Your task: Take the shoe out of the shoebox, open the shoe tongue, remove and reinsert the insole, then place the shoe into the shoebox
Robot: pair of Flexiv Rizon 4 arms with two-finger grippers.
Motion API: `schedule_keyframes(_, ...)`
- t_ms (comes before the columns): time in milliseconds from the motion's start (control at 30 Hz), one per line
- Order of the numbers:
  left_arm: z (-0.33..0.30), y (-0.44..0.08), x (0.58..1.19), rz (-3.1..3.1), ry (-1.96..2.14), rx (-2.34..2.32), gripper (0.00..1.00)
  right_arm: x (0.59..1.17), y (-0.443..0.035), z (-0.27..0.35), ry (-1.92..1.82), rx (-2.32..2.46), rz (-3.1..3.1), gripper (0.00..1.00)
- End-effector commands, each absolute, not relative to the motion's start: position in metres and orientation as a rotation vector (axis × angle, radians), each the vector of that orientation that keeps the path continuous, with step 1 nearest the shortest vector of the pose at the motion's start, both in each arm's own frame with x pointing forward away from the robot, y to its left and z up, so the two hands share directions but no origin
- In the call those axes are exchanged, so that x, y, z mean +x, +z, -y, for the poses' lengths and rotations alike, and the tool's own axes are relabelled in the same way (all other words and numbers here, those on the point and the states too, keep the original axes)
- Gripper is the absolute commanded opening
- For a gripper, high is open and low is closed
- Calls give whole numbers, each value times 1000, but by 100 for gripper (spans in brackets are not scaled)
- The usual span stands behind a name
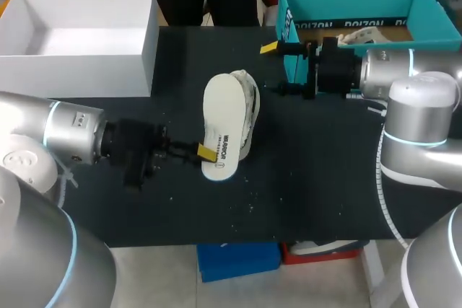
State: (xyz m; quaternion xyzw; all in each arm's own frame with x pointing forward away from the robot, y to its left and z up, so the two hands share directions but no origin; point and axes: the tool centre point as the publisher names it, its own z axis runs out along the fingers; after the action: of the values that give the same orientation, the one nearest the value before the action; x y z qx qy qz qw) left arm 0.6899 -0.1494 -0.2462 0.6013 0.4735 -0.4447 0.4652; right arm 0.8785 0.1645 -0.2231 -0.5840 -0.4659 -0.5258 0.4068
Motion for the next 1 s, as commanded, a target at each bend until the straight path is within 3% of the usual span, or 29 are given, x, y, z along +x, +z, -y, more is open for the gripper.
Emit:
schedule_keyframes(33,164,-258,733,-1110,-1122,1532,0,878,-224,-166,-1329,-1475,1173,100)
schedule_keyframes(433,165,-258,792,-1119,-1126,1457,0,878,-224,-166,-1329,-1475,1173,100)
schedule_keyframes(1000,164,-256,795,-1090,-1142,1447,0,877,-225,-176,-1292,-1370,1227,100)
